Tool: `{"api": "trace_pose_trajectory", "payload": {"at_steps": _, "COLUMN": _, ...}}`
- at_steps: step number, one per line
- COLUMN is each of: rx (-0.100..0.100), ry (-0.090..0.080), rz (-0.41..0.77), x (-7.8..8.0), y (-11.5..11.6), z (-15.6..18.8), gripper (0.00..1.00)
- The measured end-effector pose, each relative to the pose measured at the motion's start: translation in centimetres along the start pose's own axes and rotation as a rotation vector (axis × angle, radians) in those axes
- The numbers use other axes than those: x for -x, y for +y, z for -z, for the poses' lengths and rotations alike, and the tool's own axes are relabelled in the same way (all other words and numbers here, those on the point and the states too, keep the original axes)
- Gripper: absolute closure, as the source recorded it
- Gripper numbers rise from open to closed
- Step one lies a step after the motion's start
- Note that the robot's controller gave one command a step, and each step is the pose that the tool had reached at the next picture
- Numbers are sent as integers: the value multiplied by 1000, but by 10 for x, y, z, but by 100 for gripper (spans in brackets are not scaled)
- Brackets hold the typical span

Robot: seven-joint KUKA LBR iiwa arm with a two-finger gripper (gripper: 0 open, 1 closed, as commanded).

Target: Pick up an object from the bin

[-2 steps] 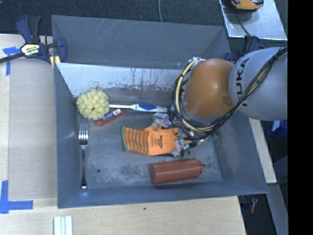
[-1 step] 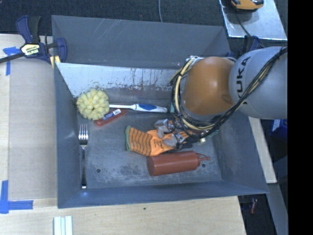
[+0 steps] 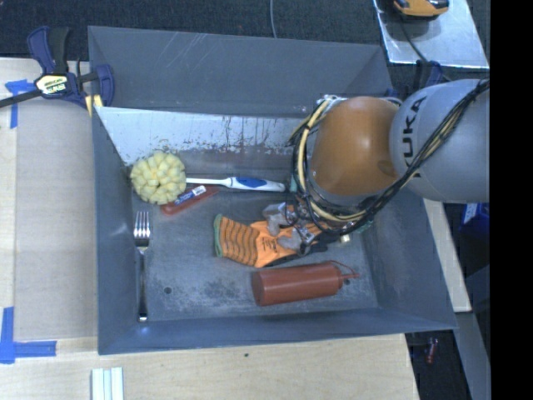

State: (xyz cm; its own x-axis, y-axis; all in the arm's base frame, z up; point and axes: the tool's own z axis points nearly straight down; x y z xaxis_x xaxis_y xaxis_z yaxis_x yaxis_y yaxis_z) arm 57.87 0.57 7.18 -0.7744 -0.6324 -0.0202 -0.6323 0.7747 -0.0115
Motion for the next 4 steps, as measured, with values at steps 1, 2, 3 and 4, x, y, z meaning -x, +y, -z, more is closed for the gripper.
{"api": "trace_pose_trajectory", "payload": {"at_steps": 1, "rx": -1, "ry": -2, "rz": -5, "x": 1, "y": -1, "z": 0, "gripper": 100}}
{"api": "trace_pose_trajectory", "payload": {"at_steps": 2, "rx": -1, "ry": -2, "rz": 33, "x": 2, "y": 9, "z": 3, "gripper": 100}}
{"api": "trace_pose_trajectory", "payload": {"at_steps": 3, "rx": -1, "ry": -2, "rz": 33, "x": 2, "y": 9, "z": 3, "gripper": 100}}
{"api": "trace_pose_trajectory", "payload": {"at_steps": 4, "rx": -2, "ry": -4, "rz": 44, "x": 4, "y": 8, "z": 1, "gripper": 100}}
